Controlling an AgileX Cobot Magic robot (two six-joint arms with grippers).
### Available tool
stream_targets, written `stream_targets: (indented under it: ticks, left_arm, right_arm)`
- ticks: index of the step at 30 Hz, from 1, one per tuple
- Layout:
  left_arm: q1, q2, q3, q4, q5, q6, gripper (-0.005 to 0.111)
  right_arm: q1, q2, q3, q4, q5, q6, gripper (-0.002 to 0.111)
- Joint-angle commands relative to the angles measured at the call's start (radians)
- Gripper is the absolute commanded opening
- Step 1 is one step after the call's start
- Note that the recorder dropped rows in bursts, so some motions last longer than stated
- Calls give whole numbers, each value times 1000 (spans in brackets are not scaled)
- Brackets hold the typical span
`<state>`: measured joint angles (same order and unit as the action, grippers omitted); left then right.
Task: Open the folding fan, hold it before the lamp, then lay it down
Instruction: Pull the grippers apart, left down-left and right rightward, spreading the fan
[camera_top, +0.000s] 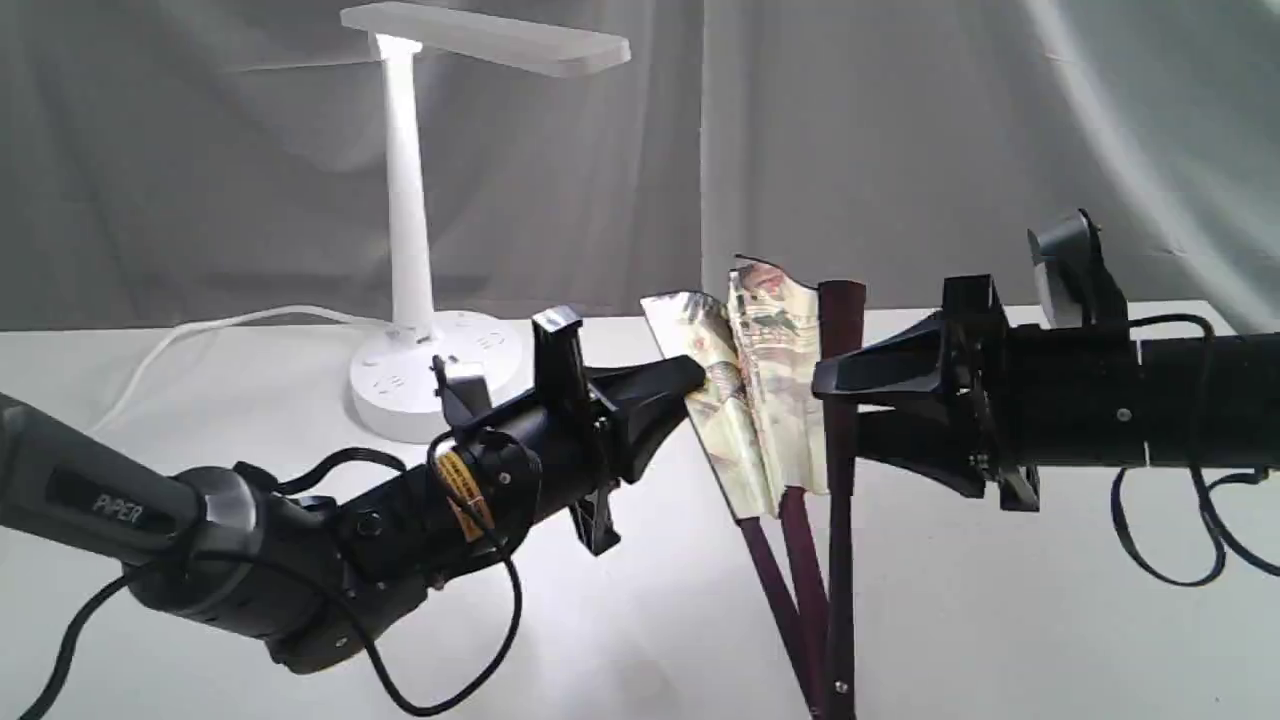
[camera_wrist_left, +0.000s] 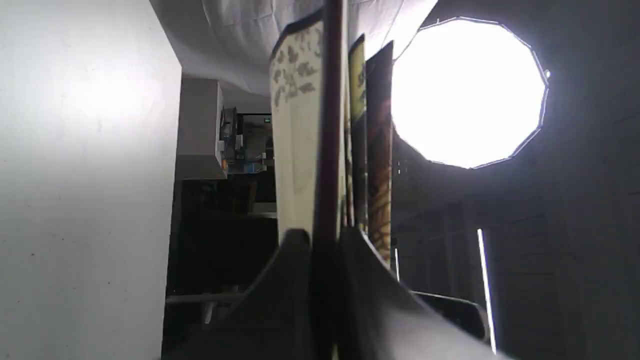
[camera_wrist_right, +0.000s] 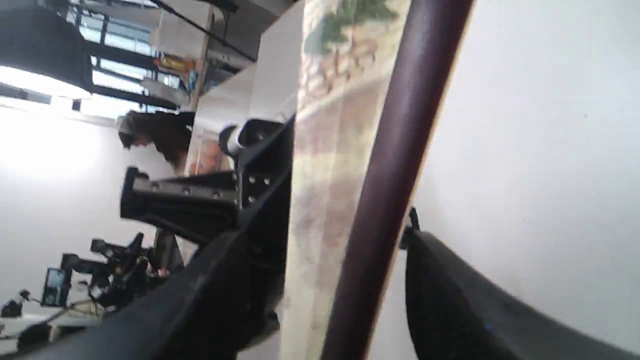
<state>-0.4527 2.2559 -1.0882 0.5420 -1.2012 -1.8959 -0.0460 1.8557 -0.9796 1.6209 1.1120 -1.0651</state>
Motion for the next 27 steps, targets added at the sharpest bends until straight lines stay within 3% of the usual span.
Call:
stream_targets:
  ticks: [1, 6, 27]
  left_arm:
    - [5, -17, 7, -23, -20, -7, 0]
    - [5, -17, 7, -54, -20, -6, 0]
    - [5, -17, 7, -113, -20, 21, 0]
  right_arm:
    - [-4, 31, 5, 100, -5, -11, 49]
    - [-2, 115, 0, 124, 106, -12, 49]
    - [-2, 172, -129, 124, 109, 4, 37]
